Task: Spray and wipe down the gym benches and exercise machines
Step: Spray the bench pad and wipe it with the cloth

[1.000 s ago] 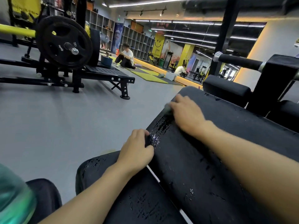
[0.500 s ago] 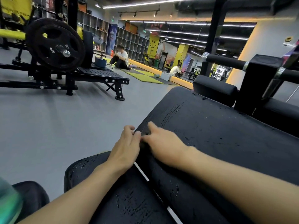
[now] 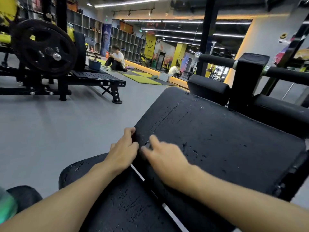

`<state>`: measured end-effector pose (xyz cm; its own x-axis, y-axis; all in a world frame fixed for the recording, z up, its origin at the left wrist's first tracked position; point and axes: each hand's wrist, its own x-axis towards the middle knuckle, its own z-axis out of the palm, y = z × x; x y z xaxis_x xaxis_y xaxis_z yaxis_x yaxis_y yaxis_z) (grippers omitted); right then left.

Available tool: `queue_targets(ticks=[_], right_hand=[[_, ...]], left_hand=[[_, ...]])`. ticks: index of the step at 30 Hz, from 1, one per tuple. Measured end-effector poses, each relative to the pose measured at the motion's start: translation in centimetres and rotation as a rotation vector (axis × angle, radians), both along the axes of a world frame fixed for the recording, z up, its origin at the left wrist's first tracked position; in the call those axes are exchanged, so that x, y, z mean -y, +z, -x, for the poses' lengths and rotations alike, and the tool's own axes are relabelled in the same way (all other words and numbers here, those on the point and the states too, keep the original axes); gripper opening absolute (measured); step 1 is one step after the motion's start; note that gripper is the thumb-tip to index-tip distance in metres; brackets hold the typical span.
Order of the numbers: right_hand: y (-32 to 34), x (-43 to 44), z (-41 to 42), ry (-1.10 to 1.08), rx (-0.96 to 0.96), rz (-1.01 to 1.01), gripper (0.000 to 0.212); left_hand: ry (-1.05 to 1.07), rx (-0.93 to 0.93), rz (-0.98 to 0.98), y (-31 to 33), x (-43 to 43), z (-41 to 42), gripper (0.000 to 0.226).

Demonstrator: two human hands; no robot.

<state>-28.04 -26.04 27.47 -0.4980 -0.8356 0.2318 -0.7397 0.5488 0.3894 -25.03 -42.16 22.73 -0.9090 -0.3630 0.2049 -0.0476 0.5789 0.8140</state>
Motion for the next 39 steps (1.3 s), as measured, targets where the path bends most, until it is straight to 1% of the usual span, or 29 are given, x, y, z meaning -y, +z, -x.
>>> queue_targets(ticks=[2,4,5,7,9,10,11,13,14,16,17,19,21,24,26,27,29,30,32,34,35,36,39], right_hand=[[0.1,-1.2,0.0,0.116,-0.035,-0.027,0.03],[2.9,-2.7,2.4,0.094,-0.093,-0.026,0.023],[4.8,-3.6,4.2,0.016,-0.134,0.022,0.02],[8.5,-6.0,7.4,-0.19,-0.197,0.151,0.024],[10.6,-7.8,8.4,-0.341,-0.242,0.266,0.024],[10.4,-8.0,8.3,-0.353,-0.231,0.304,0.023],[9.5,-7.8,7.5,-0.346,-0.188,0.318,0.022],[6.1,-6.7,4.3,-0.275,-0.114,0.266,0.021],[3.7,-6.2,2.2,-0.205,-0.082,0.203,0.026],[0.0,-6.2,-1.6,-0.032,-0.029,0.068,0.042],[-0.5,-6.6,-2.7,0.039,-0.023,0.037,0.044],[1.3,-8.1,-2.4,0.076,-0.058,0.021,0.034],[5.0,-10.2,0.4,-0.076,-0.124,0.044,0.028],[9.5,-14.0,4.6,-0.333,-0.255,0.274,0.031],[9.1,-14.6,4.8,-0.406,-0.299,0.353,0.029],[8.1,-14.3,4.0,-0.408,-0.291,0.345,0.027],[4.8,-13.4,0.8,-0.322,-0.249,0.274,0.027],[2.8,-13.0,-1.1,-0.231,-0.207,0.236,0.029],[0.0,-13.4,-4.0,-0.019,-0.186,0.137,0.032],[0.7,-14.9,-3.9,0.049,-0.198,0.051,0.033],[2.2,-16.0,-2.8,0.016,-0.232,0.054,0.033],[4.1,-17.2,-1.2,-0.057,-0.26,0.107,0.033],[9.8,-21.4,2.8,-0.384,-0.314,0.347,0.03]], left_hand=[[-0.015,0.054,0.073,0.3,-0.1,-0.2,0.057],[-0.004,0.159,0.232,0.7,-0.7,-0.4,0.064],[0.014,0.183,0.302,1.1,-1.2,-0.6,0.065],[-0.007,0.14,0.38,2.0,-2.8,-0.7,0.062],[-0.084,0.095,0.359,2.9,-4.2,-0.9,0.067],[-0.106,0.109,0.317,3.4,-4.6,-1.0,0.071],[-0.11,0.13,0.267,3.8,-4.6,-1.1,0.075],[-0.111,0.167,0.19,4.3,-4.6,-1.3,0.077],[-0.112,0.183,0.175,4.4,-4.7,-1.4,0.077],[-0.101,0.19,0.178,4.7,-5.3,-1.9,0.075],[-0.091,0.172,0.188,4.7,-5.6,-2.1,0.073],[-0.088,0.108,0.243,4.6,-6.5,-2.4,0.067],[-0.154,0.046,0.26,4.8,-7.5,-2.6,0.066],[-0.263,0.052,0.271,5.3,-8.9,-2.9,0.071],[-0.271,0.06,0.283,5.6,-9.7,-3.0,0.073],[-0.262,0.06,0.277,5.7,-10.1,-3.1,0.074],[-0.253,0.068,0.276,5.9,-10.9,-3.2,0.073],[-0.25,0.075,0.283,6.0,-11.2,-3.2,0.072],[-0.226,0.08,0.304,6.2,-11.9,-3.2,0.07],[-0.233,0.056,0.315,6.5,-12.9,-3.2,0.071],[-0.256,0.042,0.318,6.6,-13.4,-3.3,0.072],[-0.282,0.035,0.32,6.7,-13.8,-3.4,0.074],[-0.327,0.066,0.334,6.9,-14.9,-3.6,0.075]])
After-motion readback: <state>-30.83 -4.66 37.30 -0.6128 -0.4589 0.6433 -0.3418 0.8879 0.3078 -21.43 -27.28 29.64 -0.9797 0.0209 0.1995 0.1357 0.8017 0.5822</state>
